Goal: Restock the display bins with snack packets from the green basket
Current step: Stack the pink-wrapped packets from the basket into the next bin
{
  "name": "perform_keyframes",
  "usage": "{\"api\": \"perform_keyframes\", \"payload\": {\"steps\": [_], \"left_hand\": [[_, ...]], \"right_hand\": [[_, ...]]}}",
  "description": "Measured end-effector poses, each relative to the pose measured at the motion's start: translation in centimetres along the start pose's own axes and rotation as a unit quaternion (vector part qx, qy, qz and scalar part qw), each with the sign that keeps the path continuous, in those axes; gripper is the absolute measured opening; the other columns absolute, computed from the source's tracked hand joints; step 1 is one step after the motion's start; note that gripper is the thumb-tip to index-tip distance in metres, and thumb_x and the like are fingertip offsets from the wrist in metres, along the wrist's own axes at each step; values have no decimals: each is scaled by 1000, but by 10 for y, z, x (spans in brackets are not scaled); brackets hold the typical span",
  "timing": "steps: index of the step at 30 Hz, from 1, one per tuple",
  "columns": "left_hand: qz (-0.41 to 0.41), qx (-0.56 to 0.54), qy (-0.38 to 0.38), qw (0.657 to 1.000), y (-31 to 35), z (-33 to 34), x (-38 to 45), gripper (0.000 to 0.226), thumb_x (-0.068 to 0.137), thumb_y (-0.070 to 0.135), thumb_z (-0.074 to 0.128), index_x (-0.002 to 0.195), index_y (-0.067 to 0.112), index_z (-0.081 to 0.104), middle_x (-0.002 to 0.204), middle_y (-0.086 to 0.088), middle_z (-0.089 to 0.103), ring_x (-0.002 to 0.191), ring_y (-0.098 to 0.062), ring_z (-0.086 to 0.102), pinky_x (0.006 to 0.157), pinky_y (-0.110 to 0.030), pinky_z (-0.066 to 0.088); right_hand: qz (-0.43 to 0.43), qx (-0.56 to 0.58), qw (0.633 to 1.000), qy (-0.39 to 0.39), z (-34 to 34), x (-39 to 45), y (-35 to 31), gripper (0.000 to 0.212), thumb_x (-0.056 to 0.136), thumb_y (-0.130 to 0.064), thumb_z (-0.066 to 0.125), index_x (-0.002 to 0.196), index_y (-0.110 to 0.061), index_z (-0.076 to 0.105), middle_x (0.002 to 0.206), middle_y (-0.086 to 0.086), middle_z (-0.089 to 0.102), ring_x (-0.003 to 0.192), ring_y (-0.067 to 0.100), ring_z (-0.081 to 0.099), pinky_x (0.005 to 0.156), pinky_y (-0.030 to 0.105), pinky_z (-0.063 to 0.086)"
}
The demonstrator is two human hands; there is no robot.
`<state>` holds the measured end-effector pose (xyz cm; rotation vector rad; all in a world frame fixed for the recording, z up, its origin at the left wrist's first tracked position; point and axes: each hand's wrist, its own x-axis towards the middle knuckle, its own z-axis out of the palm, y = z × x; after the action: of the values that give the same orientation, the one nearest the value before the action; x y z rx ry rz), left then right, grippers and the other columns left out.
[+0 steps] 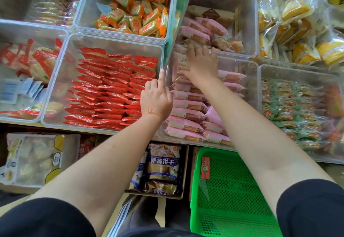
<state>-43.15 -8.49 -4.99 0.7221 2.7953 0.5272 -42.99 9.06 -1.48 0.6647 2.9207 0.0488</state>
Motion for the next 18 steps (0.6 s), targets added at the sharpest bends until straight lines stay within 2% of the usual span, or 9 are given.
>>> {"api": "perform_keyframes", "payload": {"steps": [2, 4, 7, 11, 15, 17, 18], "left_hand": [[0, 0, -1, 1000, 0, 0, 0, 60, 100, 27, 31, 157, 16, 16, 121, -13, 55, 109, -31, 47, 84, -44, 43], [1, 3, -1, 1000, 0, 0, -1, 60, 100, 27, 31, 157, 16, 16, 122, -13, 55, 109, -31, 48, 84, -43, 43], [3, 8, 0, 1000, 1, -1, -1, 61, 99, 28, 31, 157, 16, 16, 122, -12, 56, 110, -30, 48, 84, -44, 44], [5, 29, -2, 1000, 2, -1, -1, 61, 99, 29, 29, 157, 16, 16, 122, -11, 56, 110, -30, 48, 84, -43, 43], [5, 52, -6, 999, 3, -3, -1, 61, 99, 29, 29, 157, 15, 15, 124, -12, 56, 113, -31, 47, 86, -44, 42], [6, 52, -8, 999, 4, -4, -1, 61, 99, 29, 29, 157, 15, 15, 126, -12, 55, 115, -31, 47, 87, -45, 42], [7, 52, -7, 999, 4, -4, -2, 61, 99, 30, 29, 157, 15, 16, 127, -12, 55, 116, -31, 46, 88, -46, 41]], "right_hand": [[-9, -1, 1000, 24, 5, -5, -2, 89, 89, -58, 59, 155, -19, 15, 158, 16, 29, 147, 41, 21, 120, 59, 9], [-21, -5, 999, 46, 14, -13, -5, 82, 96, -54, 50, 158, -22, 7, 162, 17, 17, 149, 41, 12, 118, 59, 0], [-23, -28, 998, 42, 27, -21, -4, 88, 95, -62, 42, 158, -24, -6, 164, 19, 1, 151, 40, 2, 117, 56, -8], [4, -45, 999, 24, 28, -16, -8, 90, 94, -66, 38, 157, -24, -10, 164, 20, -2, 151, 39, 1, 116, 62, -5], [12, -4, 998, 56, 12, -29, -9, 85, 95, -67, 34, 158, -24, -3, 163, 21, 1, 151, 38, 2, 117, 61, -4], [54, 43, 995, 77, 3, -49, 3, 80, 96, -63, 36, 157, -19, 10, 162, 22, 10, 150, 40, 8, 118, 59, -1], [89, 66, 991, 75, -1, -62, 11, 78, 95, -62, 39, 156, -19, 15, 160, 23, 17, 148, 41, 15, 118, 61, 6]]}}
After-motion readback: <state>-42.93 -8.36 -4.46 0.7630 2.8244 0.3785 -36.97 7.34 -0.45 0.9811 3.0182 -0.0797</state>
